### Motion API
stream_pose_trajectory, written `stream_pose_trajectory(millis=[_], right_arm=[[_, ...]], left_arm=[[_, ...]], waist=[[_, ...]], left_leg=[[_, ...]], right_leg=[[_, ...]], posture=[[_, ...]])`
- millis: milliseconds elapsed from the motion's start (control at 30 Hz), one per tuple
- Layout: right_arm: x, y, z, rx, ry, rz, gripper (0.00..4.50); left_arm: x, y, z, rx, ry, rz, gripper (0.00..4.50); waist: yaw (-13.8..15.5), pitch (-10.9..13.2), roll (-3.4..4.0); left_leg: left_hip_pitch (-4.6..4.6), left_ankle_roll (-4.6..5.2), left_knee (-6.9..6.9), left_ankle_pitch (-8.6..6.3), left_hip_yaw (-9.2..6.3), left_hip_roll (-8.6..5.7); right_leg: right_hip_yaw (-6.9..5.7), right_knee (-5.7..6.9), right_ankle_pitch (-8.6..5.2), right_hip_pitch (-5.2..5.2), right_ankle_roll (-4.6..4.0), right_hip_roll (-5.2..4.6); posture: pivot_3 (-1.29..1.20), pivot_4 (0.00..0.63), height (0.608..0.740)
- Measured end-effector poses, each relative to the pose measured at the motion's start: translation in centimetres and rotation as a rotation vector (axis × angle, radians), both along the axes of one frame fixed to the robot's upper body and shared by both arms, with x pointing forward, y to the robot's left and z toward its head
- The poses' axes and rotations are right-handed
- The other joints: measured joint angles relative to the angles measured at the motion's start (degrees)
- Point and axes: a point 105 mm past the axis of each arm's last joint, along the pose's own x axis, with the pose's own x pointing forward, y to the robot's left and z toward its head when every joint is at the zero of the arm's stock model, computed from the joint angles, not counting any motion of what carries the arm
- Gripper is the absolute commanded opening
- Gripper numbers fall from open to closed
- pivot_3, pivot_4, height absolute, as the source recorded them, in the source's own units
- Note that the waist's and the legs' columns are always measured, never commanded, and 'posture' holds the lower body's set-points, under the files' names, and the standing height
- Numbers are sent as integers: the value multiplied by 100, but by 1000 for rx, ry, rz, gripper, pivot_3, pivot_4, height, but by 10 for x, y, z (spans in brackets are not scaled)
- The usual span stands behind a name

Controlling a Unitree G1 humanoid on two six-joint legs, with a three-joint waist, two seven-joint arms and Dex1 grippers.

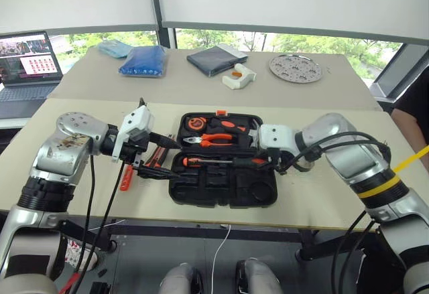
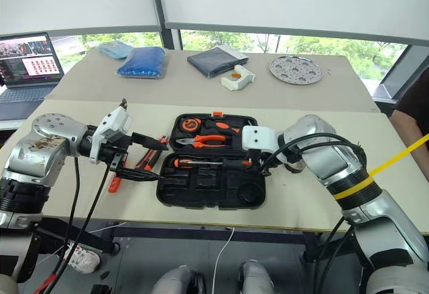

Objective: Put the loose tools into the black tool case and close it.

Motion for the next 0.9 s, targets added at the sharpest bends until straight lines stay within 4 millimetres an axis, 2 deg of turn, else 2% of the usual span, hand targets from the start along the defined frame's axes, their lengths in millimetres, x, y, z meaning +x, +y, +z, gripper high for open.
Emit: stream_pose_trajectory(millis=[100, 167, 200, 367, 433, 467, 567, 667, 900], right_arm=[[-1, 0, -4, -15, 0, 8, 991], [0, 1, -5, -17, -3, 7, 1995], [0, 1, -5, -17, -3, 4, 2215], [2, 5, 0, 36, 9, -36, 3943], [-1, 13, 1, 67, 36, -29, 4413], [-3, 17, 2, 95, 59, -29, 4413], [-4, 28, 9, 181, 87, -51, 3792], [-1, 33, 15, 234, 86, -80, 2766], [1, 35, 12, 252, 84, -106, 321]], left_arm=[[1, 0, 1, -2, -8, 6, 4500], [2, -1, 1, -3, -14, 11, 4500], [2, -1, 1, -3, -15, 13, 4500], [3, -2, 2, -6, -28, 14, 4500], [3, -2, 2, -6, -33, 13, 4500], [3, -2, 2, -7, -35, 13, 4500], [4, -3, 5, -9, -46, 10, 4500], [5, -5, 7, -12, -56, 7, 4500], [6, -5, 7, -16, -53, 9, 4500]], waist=[[-12, 0, 0], [-12, 0, 0], [-12, 0, 0], [-9, 0, 0], [-9, 0, 0], [-9, 0, 0], [-9, 0, 0], [-8, 0, 0], [-6, 0, 0]], left_leg=[[5, -2, 0, 1, 3, 1], [6, -2, 0, 1, 4, 1], [6, -2, 0, 1, 4, 1], [6, -2, -2, 1, 4, 2], [7, -2, -4, 1, 4, 2], [7, -2, -4, 1, 3, 2], [7, -2, -1, 2, 4, 2], [8, -2, -1, 1, 4, 2], [7, -3, -4, 1, 4, 1]], right_leg=[[3, 5, -2, -1, -1, 1], [4, 7, -3, 0, -1, 1], [4, 7, -3, 0, -1, 1], [4, 7, -4, 0, -6, 1], [3, 7, -5, 0, -8, 2], [3, 7, -5, 0, -9, 3], [3, 9, -4, 0, -10, 2], [3, 10, -4, 0, -10, 2], [3, 10, -4, 0, -10, 2]], posture=[[0, 150, 718], [0, 150, 718], [0, 150, 718], [0, 150, 718], [0, 150, 718], [0, 150, 718], [0, 150, 718], [0, 150, 718], [0, 150, 718]])
